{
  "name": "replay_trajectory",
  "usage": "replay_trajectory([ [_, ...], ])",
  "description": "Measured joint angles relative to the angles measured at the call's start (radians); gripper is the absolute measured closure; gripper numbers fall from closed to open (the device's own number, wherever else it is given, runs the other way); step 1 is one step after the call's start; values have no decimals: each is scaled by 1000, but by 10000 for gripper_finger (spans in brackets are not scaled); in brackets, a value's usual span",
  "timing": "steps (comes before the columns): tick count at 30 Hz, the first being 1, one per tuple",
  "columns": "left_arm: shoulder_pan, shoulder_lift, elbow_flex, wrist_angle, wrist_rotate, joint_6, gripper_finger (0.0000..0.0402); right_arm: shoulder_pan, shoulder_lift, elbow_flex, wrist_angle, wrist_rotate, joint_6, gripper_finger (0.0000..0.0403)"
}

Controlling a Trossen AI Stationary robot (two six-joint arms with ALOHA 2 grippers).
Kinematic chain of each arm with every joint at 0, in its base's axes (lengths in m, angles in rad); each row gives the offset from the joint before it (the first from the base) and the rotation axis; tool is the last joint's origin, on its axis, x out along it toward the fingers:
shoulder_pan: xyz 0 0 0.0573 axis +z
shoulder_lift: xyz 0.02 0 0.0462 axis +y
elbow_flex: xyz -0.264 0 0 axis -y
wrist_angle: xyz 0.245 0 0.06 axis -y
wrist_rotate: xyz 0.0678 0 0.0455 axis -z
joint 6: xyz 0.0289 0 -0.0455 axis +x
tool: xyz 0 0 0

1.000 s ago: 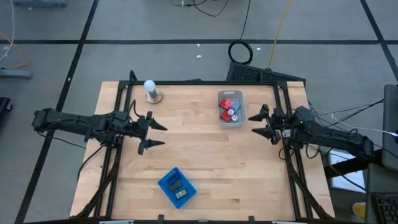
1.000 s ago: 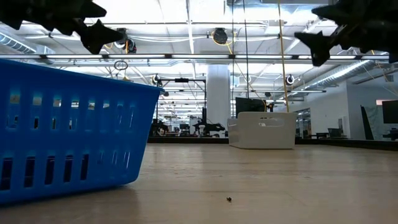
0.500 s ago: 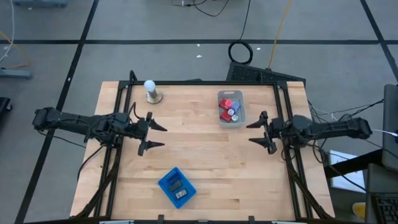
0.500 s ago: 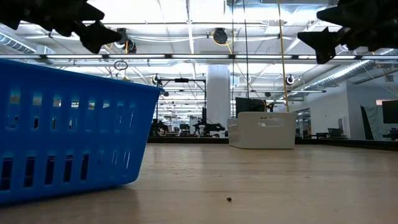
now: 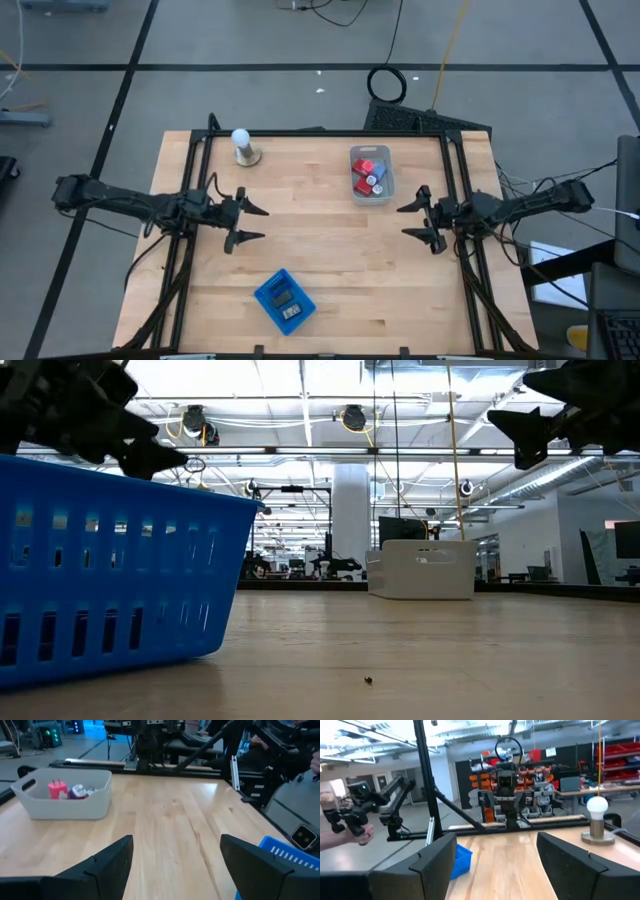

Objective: Pick & Place Office items
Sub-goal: Return to Home Position

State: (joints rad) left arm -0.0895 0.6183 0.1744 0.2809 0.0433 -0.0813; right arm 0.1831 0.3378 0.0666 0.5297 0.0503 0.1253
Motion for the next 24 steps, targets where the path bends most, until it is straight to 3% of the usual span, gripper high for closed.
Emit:
replay_trajectory([
  [16, 0, 0, -75, 47, -19, 17, 105, 113, 9, -4, -56, 108, -52, 135],
  [24, 0, 2, -160, 155, -20, 0, 105, 147, 13, -20, -64, 161, -69, 135],
])
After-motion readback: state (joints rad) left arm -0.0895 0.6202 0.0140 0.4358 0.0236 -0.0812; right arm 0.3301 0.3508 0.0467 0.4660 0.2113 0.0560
